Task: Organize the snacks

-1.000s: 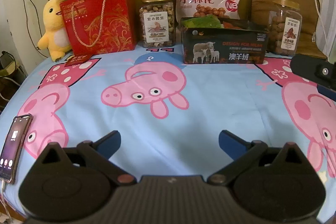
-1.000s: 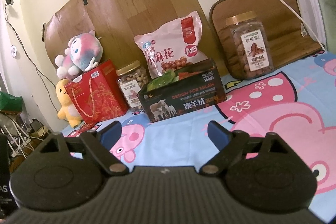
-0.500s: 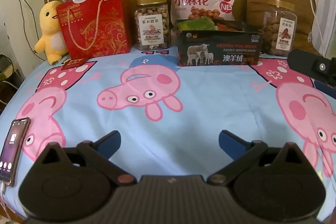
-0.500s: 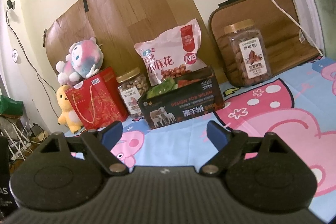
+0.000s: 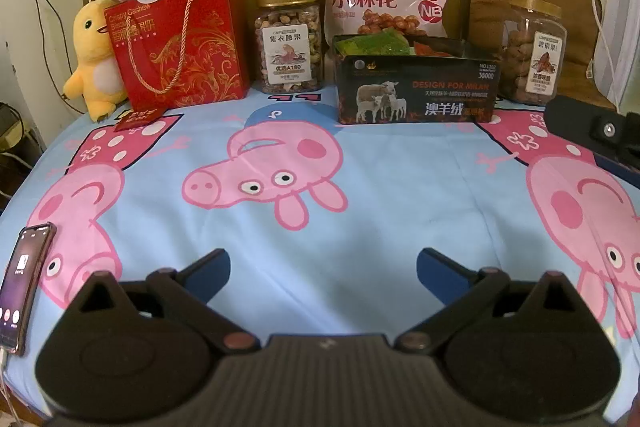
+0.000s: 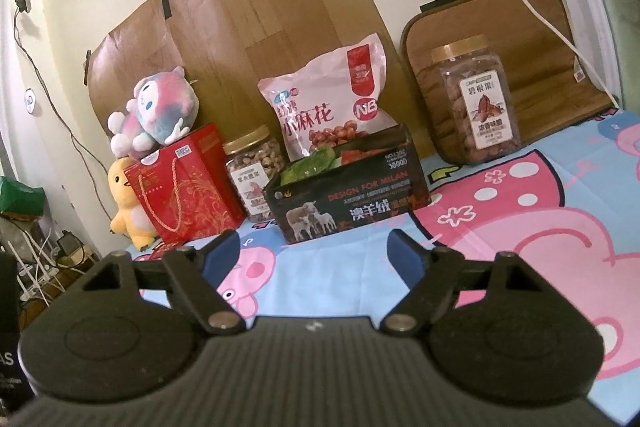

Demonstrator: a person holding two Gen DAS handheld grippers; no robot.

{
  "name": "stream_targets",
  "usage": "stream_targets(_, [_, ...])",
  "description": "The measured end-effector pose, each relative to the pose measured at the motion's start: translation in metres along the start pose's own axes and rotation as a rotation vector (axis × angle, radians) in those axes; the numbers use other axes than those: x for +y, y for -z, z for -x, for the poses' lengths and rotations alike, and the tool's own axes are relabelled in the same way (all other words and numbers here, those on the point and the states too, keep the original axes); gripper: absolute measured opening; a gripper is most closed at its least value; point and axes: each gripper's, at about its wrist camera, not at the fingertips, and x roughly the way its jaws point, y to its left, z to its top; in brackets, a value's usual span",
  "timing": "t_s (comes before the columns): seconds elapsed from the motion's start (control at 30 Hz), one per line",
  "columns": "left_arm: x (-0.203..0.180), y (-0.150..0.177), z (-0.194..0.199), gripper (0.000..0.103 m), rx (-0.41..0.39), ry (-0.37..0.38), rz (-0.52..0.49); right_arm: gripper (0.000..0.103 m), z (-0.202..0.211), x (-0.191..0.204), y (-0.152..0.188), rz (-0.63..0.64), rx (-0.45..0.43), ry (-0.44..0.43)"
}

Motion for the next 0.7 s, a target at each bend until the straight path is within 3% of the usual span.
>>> stream_targets(0.7, [0.0034, -0.0004, -0.0009, 0.103, 0.004, 0.000, 0.017, 0.077, -0.0021, 0.0018, 0.0023, 0.010, 0.032, -0.022])
